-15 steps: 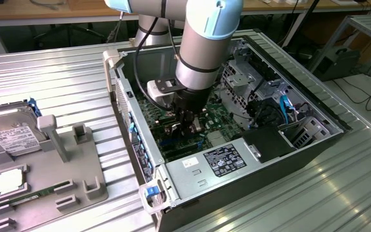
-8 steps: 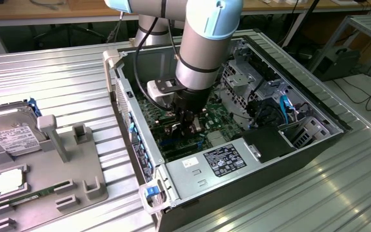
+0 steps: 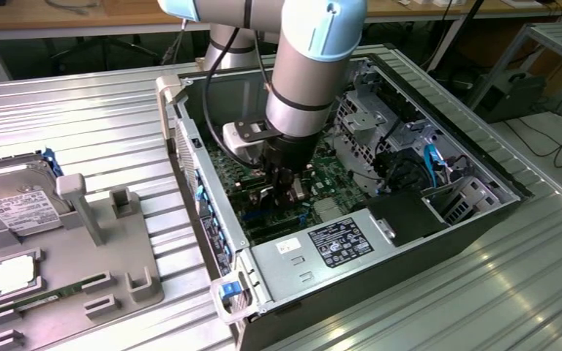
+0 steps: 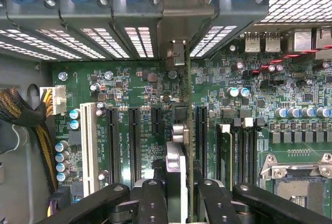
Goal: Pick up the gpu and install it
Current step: 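Insert the gpu into the slot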
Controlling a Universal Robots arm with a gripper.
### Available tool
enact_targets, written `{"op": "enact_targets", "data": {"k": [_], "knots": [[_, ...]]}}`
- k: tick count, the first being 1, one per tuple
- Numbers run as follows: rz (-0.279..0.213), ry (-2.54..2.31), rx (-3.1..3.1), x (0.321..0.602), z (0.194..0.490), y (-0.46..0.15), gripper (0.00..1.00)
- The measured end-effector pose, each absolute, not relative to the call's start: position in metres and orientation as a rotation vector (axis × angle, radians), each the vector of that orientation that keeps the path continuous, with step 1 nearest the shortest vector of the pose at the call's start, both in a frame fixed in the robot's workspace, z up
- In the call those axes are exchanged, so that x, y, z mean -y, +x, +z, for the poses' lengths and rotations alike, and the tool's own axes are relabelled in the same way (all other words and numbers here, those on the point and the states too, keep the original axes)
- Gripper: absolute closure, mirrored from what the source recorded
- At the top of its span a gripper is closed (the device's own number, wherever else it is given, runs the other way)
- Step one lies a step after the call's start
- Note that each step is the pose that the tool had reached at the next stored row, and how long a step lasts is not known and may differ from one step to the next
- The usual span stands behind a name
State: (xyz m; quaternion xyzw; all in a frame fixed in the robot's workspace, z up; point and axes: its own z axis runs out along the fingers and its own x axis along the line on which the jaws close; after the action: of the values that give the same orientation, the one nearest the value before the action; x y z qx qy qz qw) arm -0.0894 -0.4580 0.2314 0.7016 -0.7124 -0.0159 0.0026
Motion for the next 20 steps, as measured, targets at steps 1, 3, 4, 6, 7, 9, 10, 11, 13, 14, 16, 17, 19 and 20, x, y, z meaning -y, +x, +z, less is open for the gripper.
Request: {"op": "enact_targets", "data": {"k": [1, 3, 4, 6, 7, 9, 10, 11, 13, 14, 16, 17, 19, 20], "knots": [[-0.05, 2.201, 2.235, 0.4579, 0.2306, -0.0894, 0.72], [-0.05, 2.201, 2.235, 0.4579, 0.2298, -0.0894, 0.72], [-0.05, 2.201, 2.235, 0.4578, 0.2295, -0.0894, 0.72], [-0.05, 2.2, 2.234, 0.4577, 0.2288, -0.0896, 0.72], [-0.05, 2.2, 2.234, 0.4577, 0.2285, -0.0898, 0.72], [-0.05, 2.201, 2.235, 0.4576, 0.2282, -0.0898, 0.72], [-0.05, 2.201, 2.235, 0.4576, 0.2281, -0.0898, 0.72], [-0.05, 2.201, 2.235, 0.4576, 0.2281, -0.0898, 0.72], [-0.05, 2.201, 2.235, 0.4576, 0.2281, -0.0898, 0.72], [-0.05, 2.201, 2.235, 0.4576, 0.2281, -0.0899, 0.72], [-0.05, 2.201, 2.235, 0.4576, 0.2281, -0.0899, 0.72], [-0.05, 2.201, 2.235, 0.4576, 0.2281, -0.0899, 0.72], [-0.05, 2.201, 2.235, 0.4576, 0.2281, -0.0899, 0.72], [-0.05, 2.201, 2.235, 0.4576, 0.2281, -0.0899, 0.72]]}}
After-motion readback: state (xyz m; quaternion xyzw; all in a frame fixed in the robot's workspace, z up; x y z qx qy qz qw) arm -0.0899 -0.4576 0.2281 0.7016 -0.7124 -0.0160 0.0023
